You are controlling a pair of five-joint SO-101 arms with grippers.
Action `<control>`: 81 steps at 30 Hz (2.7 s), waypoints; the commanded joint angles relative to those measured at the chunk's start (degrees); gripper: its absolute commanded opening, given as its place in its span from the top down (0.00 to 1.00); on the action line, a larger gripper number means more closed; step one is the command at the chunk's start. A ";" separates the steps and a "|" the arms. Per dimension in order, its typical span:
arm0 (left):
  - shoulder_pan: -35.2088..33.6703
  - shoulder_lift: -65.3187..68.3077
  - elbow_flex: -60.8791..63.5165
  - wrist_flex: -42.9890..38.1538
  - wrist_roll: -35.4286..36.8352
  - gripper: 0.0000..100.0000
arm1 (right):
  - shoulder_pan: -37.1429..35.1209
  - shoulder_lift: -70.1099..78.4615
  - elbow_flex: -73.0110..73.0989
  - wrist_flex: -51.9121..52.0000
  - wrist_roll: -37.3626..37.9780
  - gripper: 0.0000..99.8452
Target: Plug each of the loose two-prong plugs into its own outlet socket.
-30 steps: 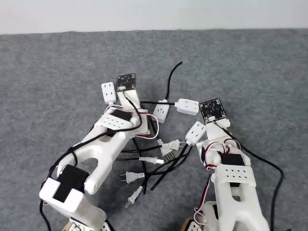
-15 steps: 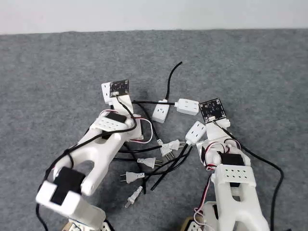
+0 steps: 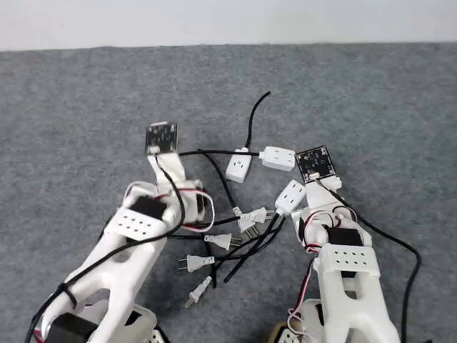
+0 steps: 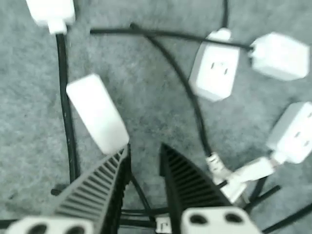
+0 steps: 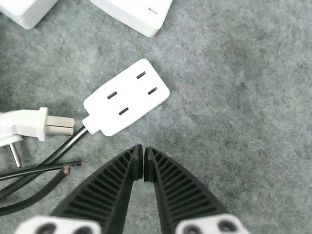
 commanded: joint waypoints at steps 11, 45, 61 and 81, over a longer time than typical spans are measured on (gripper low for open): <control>-0.35 2.73 -5.67 -6.07 7.38 0.88 | -0.40 0.04 -0.53 -0.92 0.62 0.99; -11.34 -0.70 9.63 -9.23 2.29 0.98 | -0.40 -0.04 -0.53 -0.75 0.62 0.99; -11.60 -0.79 4.62 -9.23 2.64 0.75 | -0.40 0.04 -0.44 -0.66 0.62 0.99; -13.71 19.60 -8.48 -4.66 6.77 0.75 | -0.40 0.04 -0.44 -0.66 0.62 0.99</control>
